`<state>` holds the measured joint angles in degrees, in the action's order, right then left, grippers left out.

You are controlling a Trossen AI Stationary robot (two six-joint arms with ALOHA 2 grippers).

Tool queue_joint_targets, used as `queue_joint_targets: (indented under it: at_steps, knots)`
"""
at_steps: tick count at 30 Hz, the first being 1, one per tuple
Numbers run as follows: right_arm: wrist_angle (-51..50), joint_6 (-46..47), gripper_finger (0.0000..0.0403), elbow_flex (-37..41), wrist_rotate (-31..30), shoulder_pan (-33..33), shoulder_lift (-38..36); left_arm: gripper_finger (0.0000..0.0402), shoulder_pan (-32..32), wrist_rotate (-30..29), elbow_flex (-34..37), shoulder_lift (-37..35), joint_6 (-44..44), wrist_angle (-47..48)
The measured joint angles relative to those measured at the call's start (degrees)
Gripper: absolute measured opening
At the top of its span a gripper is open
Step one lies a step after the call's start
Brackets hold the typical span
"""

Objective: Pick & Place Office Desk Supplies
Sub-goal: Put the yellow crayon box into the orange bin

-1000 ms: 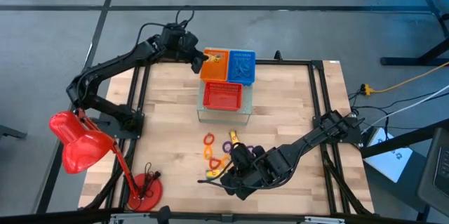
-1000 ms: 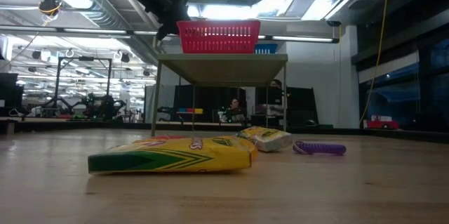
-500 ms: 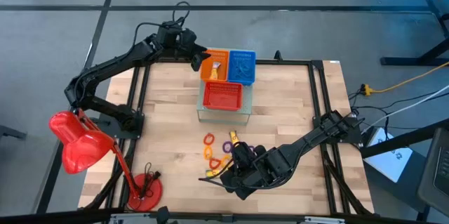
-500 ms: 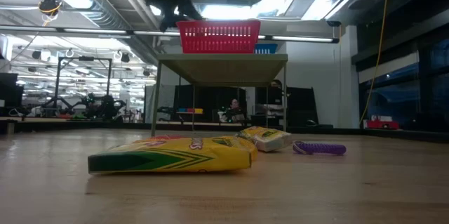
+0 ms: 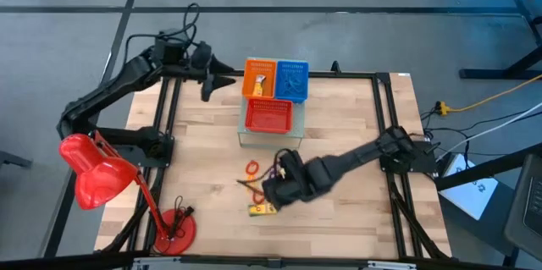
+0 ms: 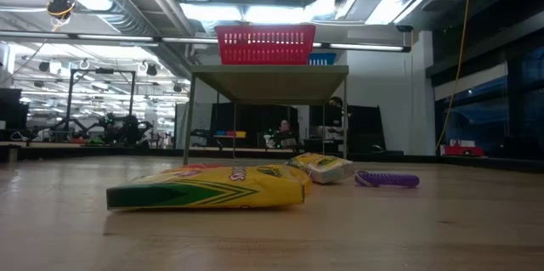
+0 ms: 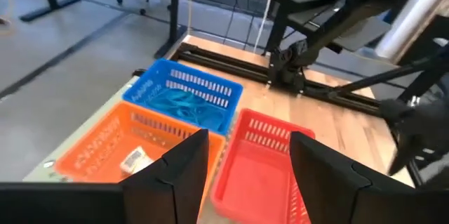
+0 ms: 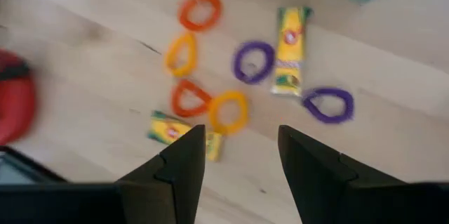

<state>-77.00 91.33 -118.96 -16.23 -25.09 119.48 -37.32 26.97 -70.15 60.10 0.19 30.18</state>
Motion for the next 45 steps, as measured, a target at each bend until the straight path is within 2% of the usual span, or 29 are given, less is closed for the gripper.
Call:
queue_joint_targets:
  at_steps: [2, 7, 13, 16, 21, 33, 39, 45]
  knots:
    - [2.7, -3.1, 0.0180, 3.7, 3.8, 2.1, 0.0, 0.0197, 0.3, -0.7, 0.0, -1.4, -0.1, 0.7]
    - [6.0, -8.7, 0.0191, 11.1, 8.2, 4.8, 0.2, 0.0198, 1.9, -0.9, 0.0, -3.5, -1.8, 0.9]
    - [6.9, -9.4, 0.0240, 16.6, 8.4, 7.2, 0.1, 0.0196, 5.4, -1.9, 0.0, -4.1, -3.2, 1.3]
    - [13.5, -9.4, 0.0265, 20.4, 10.2, 8.6, 0.2, 0.0198, 6.9, -2.0, 0.0, -3.9, -3.4, 1.3]
    - [18.2, -8.0, 0.0278, 25.0, 11.6, 9.0, 0.2, 0.0197, 9.1, -2.8, 0.0, -3.9, -4.0, 1.4]
    - [25.0, -10.1, 0.0270, 26.2, 12.5, 8.8, 3.1, 0.0194, 10.8, -4.0, 0.0, -3.9, -4.6, 1.4]
    - [23.7, -12.3, 0.0270, 26.2, 13.7, 8.9, 5.7, 0.0194, 10.8, -4.0, 0.0, -3.9, -5.4, 1.3]
    - [23.6, -12.9, 0.0270, 26.2, 10.5, 9.5, 5.7, 0.0194, 10.8, -4.4, 0.0, -3.9, -5.6, 1.4]
